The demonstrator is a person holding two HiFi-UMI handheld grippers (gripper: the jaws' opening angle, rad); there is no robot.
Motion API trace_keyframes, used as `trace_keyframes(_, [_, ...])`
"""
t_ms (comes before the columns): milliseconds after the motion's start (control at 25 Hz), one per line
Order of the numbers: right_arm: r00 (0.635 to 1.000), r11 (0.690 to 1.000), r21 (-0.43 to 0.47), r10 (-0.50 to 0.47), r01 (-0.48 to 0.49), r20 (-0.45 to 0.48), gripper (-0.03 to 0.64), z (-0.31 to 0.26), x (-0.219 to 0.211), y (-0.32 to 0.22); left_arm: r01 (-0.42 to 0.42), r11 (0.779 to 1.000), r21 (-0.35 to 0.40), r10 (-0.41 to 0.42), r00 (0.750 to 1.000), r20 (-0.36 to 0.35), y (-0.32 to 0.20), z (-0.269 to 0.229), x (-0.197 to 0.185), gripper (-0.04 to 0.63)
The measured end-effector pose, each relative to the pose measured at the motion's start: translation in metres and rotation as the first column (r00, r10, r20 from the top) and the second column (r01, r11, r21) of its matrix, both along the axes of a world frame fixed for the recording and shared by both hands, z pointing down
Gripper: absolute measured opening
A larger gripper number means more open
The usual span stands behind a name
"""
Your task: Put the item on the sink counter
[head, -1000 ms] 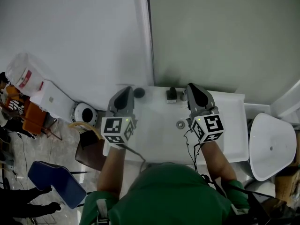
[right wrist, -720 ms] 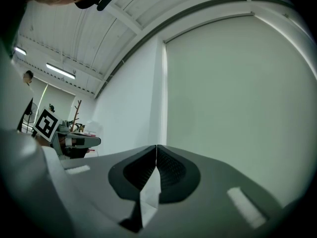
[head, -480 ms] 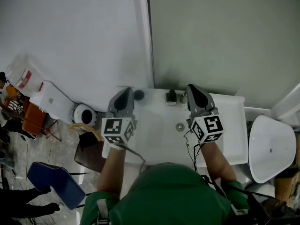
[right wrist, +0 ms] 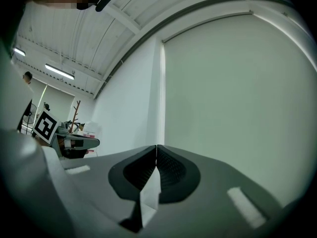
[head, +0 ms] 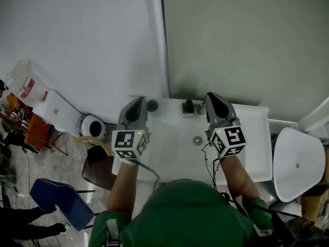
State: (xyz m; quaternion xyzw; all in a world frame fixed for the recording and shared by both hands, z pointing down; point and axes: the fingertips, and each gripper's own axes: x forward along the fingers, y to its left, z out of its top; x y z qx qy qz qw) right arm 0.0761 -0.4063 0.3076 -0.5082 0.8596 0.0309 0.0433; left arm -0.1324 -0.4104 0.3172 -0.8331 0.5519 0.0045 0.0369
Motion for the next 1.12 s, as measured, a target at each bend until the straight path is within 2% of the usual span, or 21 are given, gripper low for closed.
trace_keyframes(1120, [1.0, 1.0, -0.009, -0.021, 0.021, -0.022, 0.003, 0.005, -0.013, -0.025, 0.009, 1.0, -0.017, -0.009, 1.0, 0.006, -0.025, 0.009, -0.01, 0.02])
